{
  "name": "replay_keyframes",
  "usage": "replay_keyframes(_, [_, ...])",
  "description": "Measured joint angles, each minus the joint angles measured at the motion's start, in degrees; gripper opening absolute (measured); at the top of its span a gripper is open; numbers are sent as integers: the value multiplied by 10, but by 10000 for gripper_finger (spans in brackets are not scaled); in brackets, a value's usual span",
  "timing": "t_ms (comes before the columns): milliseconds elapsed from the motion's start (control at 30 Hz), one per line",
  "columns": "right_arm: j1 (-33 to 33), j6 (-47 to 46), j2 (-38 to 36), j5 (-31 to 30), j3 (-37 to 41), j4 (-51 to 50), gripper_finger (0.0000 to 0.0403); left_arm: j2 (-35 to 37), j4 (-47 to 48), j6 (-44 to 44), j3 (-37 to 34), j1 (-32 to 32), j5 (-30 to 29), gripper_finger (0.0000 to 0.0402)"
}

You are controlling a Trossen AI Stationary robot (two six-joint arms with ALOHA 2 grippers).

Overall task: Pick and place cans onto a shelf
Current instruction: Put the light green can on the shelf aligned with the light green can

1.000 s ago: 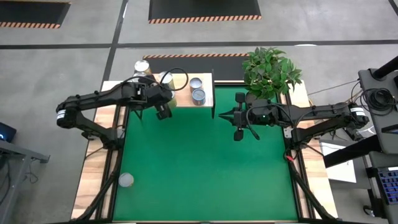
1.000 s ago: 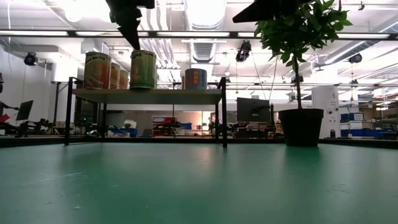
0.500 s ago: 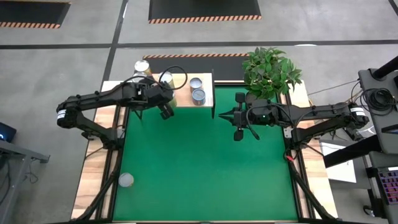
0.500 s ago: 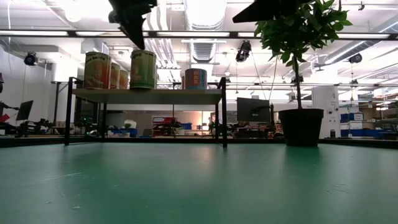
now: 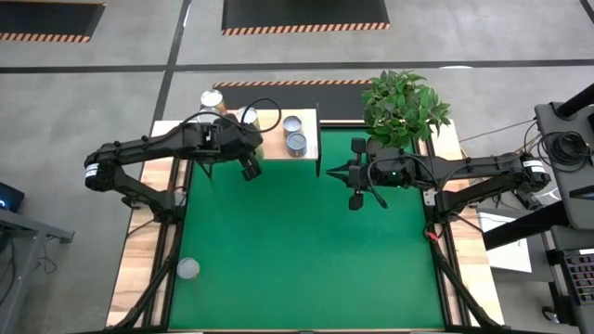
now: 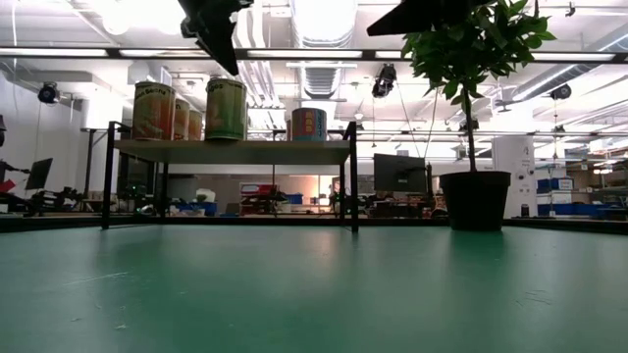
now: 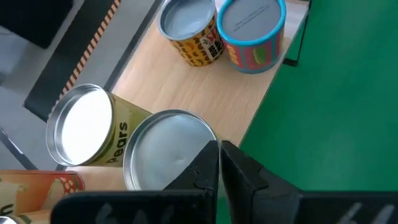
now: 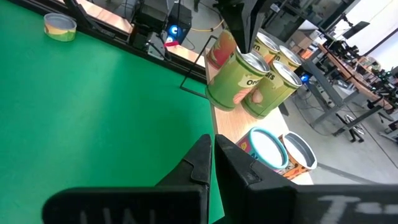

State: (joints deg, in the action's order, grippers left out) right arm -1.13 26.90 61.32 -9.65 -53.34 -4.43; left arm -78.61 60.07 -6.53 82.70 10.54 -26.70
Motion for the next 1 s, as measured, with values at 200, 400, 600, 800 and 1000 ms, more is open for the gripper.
replay_keyframes(200, [0,-6,0,3,0,1,9,2,36,44,5,0,-17,0])
replay_keyframes(400, [0,-41,28,6,0,78,9,20,75,59,5,1,-62,0])
replay_keyframes(600, [-3,-49,106,6,-60,86,9,80,20,84,-39,-2,-63,0])
replay_keyframes(800, [-21,-23,221,6,-222,12,9,147,-86,138,-121,-2,-63,0])
replay_keyframes(1000, [-60,4,331,7,-375,-54,9,182,-169,193,-184,-1,-63,0])
